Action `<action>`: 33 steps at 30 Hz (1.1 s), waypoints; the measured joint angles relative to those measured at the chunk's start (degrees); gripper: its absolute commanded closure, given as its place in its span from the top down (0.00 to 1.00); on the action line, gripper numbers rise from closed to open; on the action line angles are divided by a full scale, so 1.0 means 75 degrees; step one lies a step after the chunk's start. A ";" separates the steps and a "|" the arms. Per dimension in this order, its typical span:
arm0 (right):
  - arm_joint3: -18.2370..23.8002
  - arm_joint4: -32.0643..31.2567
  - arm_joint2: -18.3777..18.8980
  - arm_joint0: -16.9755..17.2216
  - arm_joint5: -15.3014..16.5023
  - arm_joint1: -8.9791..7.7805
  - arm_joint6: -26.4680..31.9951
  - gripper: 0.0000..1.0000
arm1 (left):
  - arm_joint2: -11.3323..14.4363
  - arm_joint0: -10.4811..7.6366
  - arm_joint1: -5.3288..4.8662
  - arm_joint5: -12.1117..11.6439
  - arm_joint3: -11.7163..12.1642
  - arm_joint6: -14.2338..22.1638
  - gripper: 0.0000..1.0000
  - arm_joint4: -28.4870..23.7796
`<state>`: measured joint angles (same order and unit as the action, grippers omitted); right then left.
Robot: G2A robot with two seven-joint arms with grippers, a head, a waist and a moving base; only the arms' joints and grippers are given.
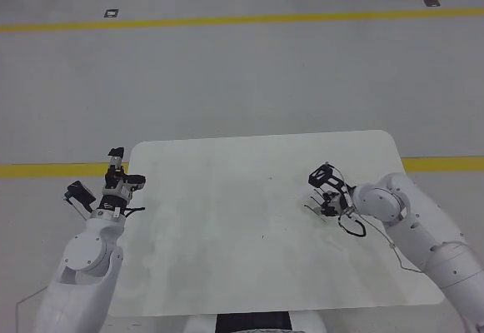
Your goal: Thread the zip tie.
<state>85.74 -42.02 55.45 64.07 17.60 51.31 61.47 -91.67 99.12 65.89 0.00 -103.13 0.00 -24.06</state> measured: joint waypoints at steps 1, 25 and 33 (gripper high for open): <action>0.0013 -0.0077 -0.0051 -0.0011 -0.0040 0.0016 -0.0035 0.27 | 0.0000 0.0000 0.0000 0.0000 0.0000 0.0000 1.00 0.0000; -0.0497 -0.0438 -0.0502 -0.0382 -0.0300 0.0291 -0.0341 0.18 | 0.0000 0.0000 0.0000 0.0000 0.0000 0.0000 1.00 0.0000; -0.0544 -0.0491 -0.0450 -0.0396 -0.0297 0.0317 -0.0387 0.18 | 0.0000 0.0000 0.0000 0.0000 0.0000 0.0000 1.00 0.0000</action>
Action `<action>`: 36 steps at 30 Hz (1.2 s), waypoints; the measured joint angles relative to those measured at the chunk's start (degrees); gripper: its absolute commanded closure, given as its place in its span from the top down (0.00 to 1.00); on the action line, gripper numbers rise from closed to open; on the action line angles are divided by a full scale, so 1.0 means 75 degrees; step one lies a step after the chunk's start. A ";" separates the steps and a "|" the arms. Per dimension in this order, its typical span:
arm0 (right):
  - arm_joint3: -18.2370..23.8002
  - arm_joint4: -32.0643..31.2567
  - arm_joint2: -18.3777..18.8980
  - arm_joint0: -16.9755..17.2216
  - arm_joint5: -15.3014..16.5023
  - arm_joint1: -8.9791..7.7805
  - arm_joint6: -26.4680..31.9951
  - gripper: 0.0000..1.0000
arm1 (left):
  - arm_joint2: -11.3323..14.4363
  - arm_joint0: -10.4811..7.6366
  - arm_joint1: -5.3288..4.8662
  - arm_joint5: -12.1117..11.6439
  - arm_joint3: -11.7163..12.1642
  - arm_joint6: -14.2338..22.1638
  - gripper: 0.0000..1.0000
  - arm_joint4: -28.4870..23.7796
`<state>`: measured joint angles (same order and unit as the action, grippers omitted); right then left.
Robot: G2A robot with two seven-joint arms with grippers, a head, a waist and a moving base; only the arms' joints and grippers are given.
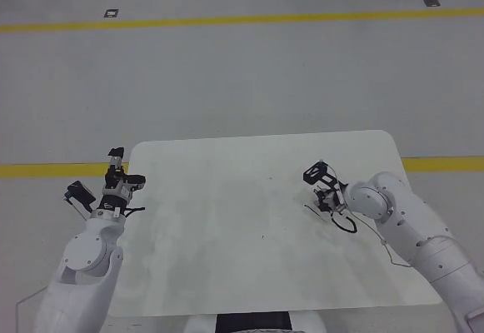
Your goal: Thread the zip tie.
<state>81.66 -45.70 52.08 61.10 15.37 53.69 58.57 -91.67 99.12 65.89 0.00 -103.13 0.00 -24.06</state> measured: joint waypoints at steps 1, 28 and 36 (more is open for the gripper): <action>0.0003 -0.0013 0.0012 0.0001 -0.0005 0.0002 -0.0013 0.18 | 0.0000 0.0000 0.0000 0.0000 0.0000 0.0000 1.00 0.0000; 0.0095 -0.0006 0.0363 0.0269 -0.0065 0.0009 -0.0115 0.15 | 0.0000 0.0000 0.0000 0.0000 0.0000 0.0000 1.00 0.0000; -0.0156 0.0031 0.0279 0.0146 -0.0034 0.0080 -0.0118 0.17 | 0.0000 0.0000 0.0000 0.0000 0.0000 0.0000 1.00 0.0000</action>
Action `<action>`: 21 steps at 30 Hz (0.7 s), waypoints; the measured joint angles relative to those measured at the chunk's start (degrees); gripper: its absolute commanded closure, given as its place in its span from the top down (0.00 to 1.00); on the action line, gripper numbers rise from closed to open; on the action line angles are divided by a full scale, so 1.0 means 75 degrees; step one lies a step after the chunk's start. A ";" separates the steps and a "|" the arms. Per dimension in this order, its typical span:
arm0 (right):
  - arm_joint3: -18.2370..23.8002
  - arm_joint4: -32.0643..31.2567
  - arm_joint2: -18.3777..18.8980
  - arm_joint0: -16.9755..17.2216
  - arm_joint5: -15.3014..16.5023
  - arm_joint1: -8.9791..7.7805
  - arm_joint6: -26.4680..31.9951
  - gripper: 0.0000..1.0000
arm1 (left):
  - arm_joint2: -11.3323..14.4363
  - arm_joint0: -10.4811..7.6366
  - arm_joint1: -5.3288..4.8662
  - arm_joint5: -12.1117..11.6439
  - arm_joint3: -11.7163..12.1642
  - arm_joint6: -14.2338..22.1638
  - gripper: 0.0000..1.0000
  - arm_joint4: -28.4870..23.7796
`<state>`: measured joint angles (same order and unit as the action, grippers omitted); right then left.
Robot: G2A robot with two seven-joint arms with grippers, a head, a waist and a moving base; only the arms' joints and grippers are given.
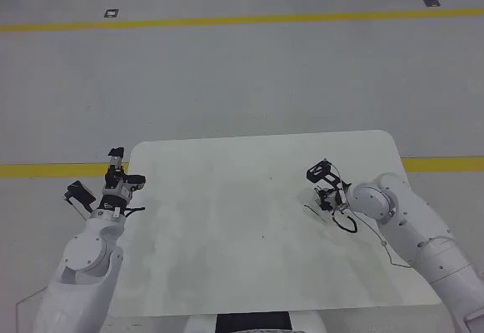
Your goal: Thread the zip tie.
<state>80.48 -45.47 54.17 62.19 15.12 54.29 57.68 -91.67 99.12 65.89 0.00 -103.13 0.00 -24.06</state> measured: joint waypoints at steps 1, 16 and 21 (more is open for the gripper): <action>-0.0021 -0.0001 -0.0006 -0.0011 0.0000 0.0008 0.0000 0.17 | 0.0000 0.0000 0.0000 0.0000 0.0000 0.0000 1.00 0.0000; 0.0040 0.0146 0.0099 0.0009 0.0239 0.0030 0.0023 0.20 | 0.0000 0.0000 0.0000 0.0000 0.0000 0.0000 1.00 0.0000; 0.0182 0.0114 0.0250 0.0141 0.0102 0.0001 -0.0064 0.21 | 0.0000 0.0000 0.0000 0.0000 0.0000 0.0000 1.00 0.0000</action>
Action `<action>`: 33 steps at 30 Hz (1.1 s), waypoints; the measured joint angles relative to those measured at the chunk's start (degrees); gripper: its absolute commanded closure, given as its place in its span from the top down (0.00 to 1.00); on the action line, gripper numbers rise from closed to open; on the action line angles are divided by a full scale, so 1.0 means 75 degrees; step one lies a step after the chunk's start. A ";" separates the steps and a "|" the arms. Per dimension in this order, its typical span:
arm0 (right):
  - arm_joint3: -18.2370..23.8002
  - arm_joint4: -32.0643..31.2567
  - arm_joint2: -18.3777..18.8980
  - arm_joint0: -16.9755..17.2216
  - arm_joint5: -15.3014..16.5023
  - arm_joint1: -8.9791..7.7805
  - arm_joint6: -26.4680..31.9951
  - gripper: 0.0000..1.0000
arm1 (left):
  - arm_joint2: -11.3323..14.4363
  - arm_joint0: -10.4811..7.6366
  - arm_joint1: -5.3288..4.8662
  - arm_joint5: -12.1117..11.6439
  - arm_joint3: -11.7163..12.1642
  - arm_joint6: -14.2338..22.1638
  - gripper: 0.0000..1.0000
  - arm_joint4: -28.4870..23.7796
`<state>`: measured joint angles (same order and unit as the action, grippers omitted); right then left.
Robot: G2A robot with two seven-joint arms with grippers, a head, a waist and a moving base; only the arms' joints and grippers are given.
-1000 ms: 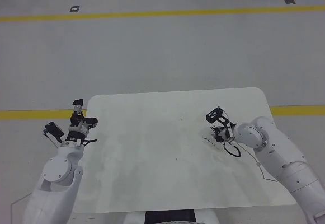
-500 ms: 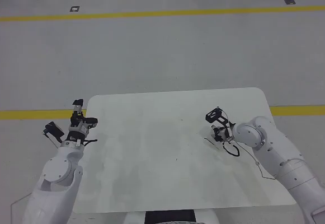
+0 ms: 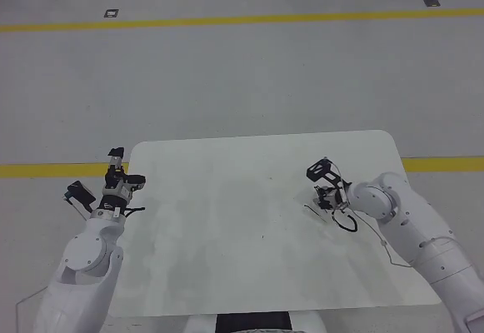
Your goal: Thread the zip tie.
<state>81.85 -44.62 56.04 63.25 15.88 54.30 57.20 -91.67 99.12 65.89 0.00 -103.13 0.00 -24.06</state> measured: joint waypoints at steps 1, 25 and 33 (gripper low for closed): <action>0.0030 -0.0002 0.0035 0.0034 -0.0016 -0.0007 -0.0014 0.20 | 0.0000 0.0000 0.0000 0.0000 0.0000 0.0000 1.00 0.0000; -0.0442 0.0084 -0.0003 -0.0075 0.0093 0.0091 -0.0037 0.19 | 0.0000 0.0000 0.0000 0.0000 0.0000 0.0000 1.00 0.0000; -0.0655 0.0180 -0.0129 -0.0214 0.0182 0.0168 -0.0076 0.19 | 0.0000 0.0000 0.0000 0.0000 0.0000 0.0000 1.00 0.0000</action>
<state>76.94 -43.27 55.07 61.65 17.25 55.56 56.63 -91.67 99.12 65.89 0.00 -103.13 0.00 -24.06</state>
